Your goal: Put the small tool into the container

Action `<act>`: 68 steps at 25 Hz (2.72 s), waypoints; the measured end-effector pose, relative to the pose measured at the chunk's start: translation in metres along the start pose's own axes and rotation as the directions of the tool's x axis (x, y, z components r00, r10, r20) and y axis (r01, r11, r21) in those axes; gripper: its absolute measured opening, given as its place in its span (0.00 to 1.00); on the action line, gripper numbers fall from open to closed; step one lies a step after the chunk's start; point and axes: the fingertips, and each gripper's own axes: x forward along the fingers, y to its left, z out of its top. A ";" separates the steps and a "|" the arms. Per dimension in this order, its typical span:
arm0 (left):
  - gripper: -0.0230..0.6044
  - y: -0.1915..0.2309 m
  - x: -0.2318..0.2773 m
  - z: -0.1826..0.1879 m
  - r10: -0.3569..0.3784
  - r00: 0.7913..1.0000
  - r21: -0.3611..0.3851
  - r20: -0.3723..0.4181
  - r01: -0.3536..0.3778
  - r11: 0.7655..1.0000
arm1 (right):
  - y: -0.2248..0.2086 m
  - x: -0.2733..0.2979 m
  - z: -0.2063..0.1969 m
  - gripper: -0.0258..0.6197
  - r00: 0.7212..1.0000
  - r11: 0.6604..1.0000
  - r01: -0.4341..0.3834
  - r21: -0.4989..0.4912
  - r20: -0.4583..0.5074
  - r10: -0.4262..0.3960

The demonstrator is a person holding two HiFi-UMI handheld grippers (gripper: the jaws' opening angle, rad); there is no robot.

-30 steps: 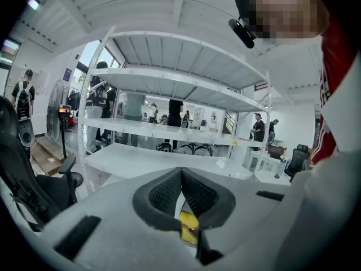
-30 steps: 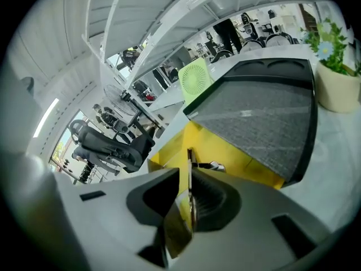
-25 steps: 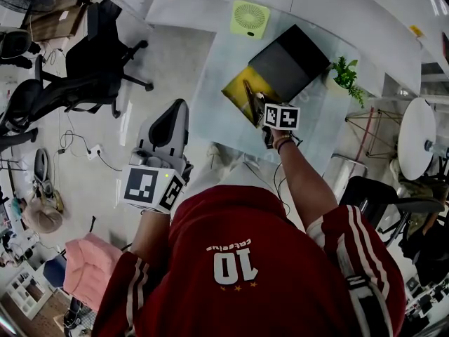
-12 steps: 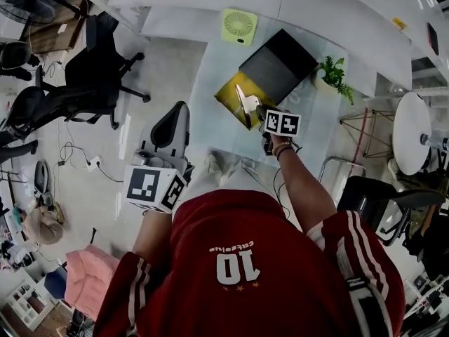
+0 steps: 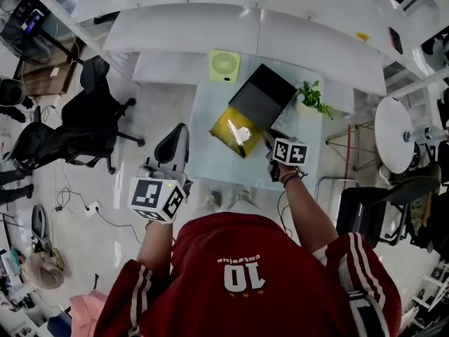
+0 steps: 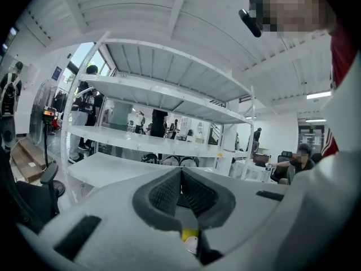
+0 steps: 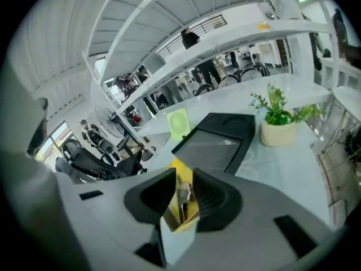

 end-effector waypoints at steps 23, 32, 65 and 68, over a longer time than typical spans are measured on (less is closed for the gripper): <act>0.04 -0.008 -0.036 0.096 -0.303 0.942 0.104 0.145 0.290 0.951 | 0.154 -0.254 0.106 0.18 0.816 0.972 0.177 -0.153 0.576 -0.058; 0.04 -0.030 -0.082 0.157 -0.402 0.877 0.135 0.262 0.379 0.916 | 0.232 -0.332 0.135 0.18 0.688 0.953 0.212 -0.218 0.725 0.013; 0.04 -0.025 -0.125 0.172 -0.411 0.869 0.174 0.276 0.375 0.910 | 0.291 -0.398 0.132 0.07 0.580 0.905 0.362 -0.222 0.814 -0.033; 0.04 -0.026 -0.125 0.169 -0.412 0.869 0.175 0.274 0.377 0.910 | 0.293 -0.398 0.134 0.06 0.578 0.907 0.356 -0.225 0.816 -0.024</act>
